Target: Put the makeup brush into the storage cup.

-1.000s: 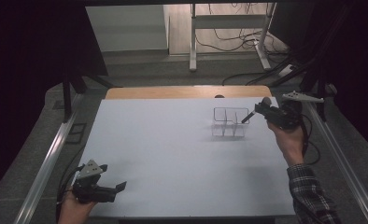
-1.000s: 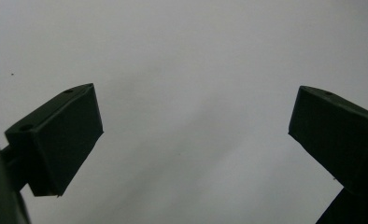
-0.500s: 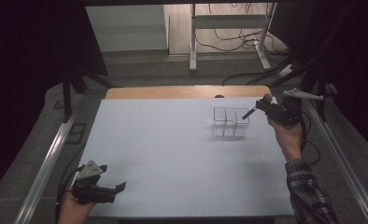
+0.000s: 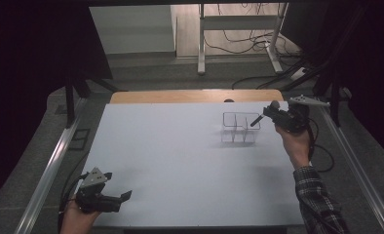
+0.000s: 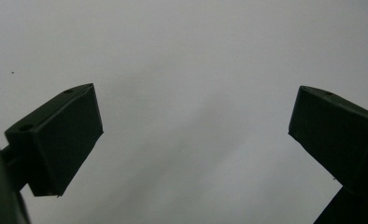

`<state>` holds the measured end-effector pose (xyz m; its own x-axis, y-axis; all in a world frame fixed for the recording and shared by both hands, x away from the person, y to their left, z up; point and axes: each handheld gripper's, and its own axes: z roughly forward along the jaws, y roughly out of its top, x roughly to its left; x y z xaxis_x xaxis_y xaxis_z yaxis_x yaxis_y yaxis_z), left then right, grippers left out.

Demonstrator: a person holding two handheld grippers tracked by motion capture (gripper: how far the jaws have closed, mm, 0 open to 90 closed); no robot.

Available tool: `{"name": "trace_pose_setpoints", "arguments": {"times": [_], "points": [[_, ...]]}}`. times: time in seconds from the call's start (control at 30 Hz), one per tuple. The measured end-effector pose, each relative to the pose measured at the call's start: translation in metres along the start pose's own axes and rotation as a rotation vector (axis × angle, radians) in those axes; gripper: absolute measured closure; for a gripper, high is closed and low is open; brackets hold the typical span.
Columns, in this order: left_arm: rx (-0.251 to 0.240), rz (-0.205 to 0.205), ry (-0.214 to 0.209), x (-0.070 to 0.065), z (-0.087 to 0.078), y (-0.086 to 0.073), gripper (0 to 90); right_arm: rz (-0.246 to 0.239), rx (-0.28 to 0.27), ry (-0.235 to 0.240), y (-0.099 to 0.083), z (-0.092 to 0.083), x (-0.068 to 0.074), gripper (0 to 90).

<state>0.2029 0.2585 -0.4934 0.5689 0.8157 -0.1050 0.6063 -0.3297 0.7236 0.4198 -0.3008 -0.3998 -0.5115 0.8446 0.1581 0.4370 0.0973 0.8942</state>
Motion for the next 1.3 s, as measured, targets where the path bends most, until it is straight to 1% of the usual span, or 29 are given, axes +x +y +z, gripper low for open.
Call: {"name": "trace_pose_setpoints", "arguments": {"times": [0.4,1.3], "points": [[0.0,0.012,-0.003,-0.001,0.0,0.0,3.3,-0.011,0.023,-0.015,-0.008,0.008,0.0,76.6],[0.001,0.012,-0.007,0.0,0.0,0.0,3.3,-0.048,0.062,-0.032,-0.021,0.027,0.005,76.5]]}}
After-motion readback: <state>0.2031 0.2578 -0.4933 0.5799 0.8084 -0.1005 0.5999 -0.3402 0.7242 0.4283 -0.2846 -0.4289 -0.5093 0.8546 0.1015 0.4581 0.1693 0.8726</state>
